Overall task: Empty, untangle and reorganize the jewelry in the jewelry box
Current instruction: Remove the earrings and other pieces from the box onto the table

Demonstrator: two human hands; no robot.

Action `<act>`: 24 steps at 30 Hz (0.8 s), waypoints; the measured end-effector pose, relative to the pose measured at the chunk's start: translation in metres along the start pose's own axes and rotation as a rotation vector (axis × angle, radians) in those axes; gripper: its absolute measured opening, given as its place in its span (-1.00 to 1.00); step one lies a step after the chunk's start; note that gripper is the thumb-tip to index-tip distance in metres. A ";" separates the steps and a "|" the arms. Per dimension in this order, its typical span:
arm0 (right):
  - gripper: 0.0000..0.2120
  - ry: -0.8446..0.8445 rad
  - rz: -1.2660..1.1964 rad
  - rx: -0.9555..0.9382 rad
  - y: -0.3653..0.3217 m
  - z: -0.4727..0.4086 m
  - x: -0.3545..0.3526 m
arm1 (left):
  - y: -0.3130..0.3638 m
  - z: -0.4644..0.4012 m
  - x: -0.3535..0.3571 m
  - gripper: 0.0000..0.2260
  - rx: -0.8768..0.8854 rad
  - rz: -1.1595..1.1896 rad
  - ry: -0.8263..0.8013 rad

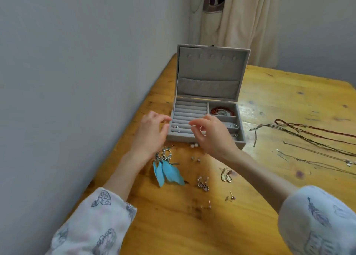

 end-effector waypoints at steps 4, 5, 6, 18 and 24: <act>-0.72 -0.117 0.171 -0.033 0.006 -0.029 0.027 | -0.009 -0.019 0.021 -0.74 0.047 -0.093 -0.029; -0.71 -0.129 0.224 -0.067 0.007 -0.030 0.032 | -0.009 -0.018 0.025 -0.74 0.059 -0.098 -0.030; -0.71 -0.129 0.268 -0.103 0.007 -0.031 0.035 | -0.010 -0.016 0.029 -0.74 0.070 -0.105 -0.019; -0.73 -0.092 0.068 -0.051 0.008 -0.029 0.039 | 0.002 -0.014 0.022 -0.76 0.114 -0.239 0.006; -0.83 -0.124 -0.022 0.165 0.003 -0.046 0.042 | 0.006 -0.029 0.020 -0.84 -0.014 -0.213 -0.098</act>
Point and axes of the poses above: each hand's wrist, its own z-axis away from the middle knuckle, its own x-axis out of the palm, y = z × x, the point moved 2 cm from there along -z, towards the middle knuckle
